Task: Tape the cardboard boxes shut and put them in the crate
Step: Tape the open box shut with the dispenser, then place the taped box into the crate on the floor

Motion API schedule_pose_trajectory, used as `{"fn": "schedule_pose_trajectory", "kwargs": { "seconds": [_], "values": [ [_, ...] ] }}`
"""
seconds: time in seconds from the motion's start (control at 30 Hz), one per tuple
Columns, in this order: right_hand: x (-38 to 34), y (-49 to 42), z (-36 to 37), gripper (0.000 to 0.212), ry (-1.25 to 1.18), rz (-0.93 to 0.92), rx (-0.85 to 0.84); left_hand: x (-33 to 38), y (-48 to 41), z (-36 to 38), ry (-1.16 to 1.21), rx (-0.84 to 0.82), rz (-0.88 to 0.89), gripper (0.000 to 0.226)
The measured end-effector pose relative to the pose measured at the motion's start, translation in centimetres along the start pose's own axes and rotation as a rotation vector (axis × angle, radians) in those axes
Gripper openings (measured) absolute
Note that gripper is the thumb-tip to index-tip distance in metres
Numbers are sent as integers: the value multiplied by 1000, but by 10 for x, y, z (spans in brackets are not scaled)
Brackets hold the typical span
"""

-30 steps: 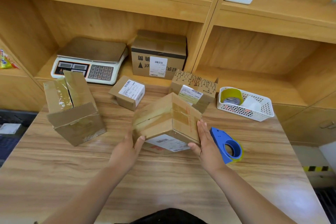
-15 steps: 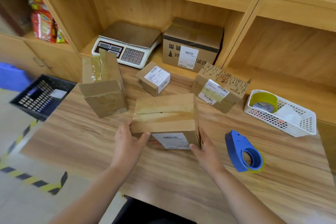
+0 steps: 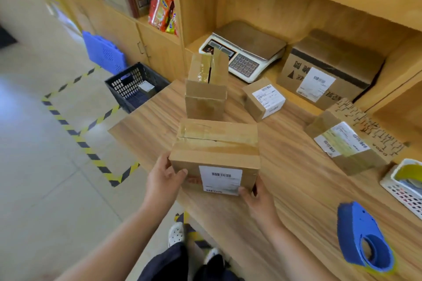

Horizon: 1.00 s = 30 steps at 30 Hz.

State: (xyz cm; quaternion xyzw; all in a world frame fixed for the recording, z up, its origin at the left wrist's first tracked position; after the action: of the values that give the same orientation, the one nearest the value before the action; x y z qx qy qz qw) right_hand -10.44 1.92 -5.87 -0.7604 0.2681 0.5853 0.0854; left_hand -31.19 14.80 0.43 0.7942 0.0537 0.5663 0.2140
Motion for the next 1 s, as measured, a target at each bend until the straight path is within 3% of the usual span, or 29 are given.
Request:
{"fn": "schedule_pose_trajectory", "kwargs": {
  "seconds": [0.43,0.73,1.0],
  "values": [
    [-96,-33,141,46,44,-145,-198,-10,-25,-150,136,214,65,52],
    [-172,-62,303,38,38,-216,-253,-26,-92,-309,116,298,59,60],
    [-218,-92,429,27,41,-198,-252,-30,-157,-426,152,339,11,51]
  ]
}}
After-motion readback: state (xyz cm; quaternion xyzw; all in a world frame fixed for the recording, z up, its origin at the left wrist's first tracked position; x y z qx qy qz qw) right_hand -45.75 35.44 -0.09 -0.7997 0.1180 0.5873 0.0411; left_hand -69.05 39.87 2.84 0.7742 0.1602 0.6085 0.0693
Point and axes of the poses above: each hand's wrist, its own y-axis away from the middle knuckle, its own z-axis out of the palm, x = y × z, the point moved 5 cm from there along -y, towards the middle knuckle, and after that the axes turned 6 degrees about -z, right-handed, at the moved point
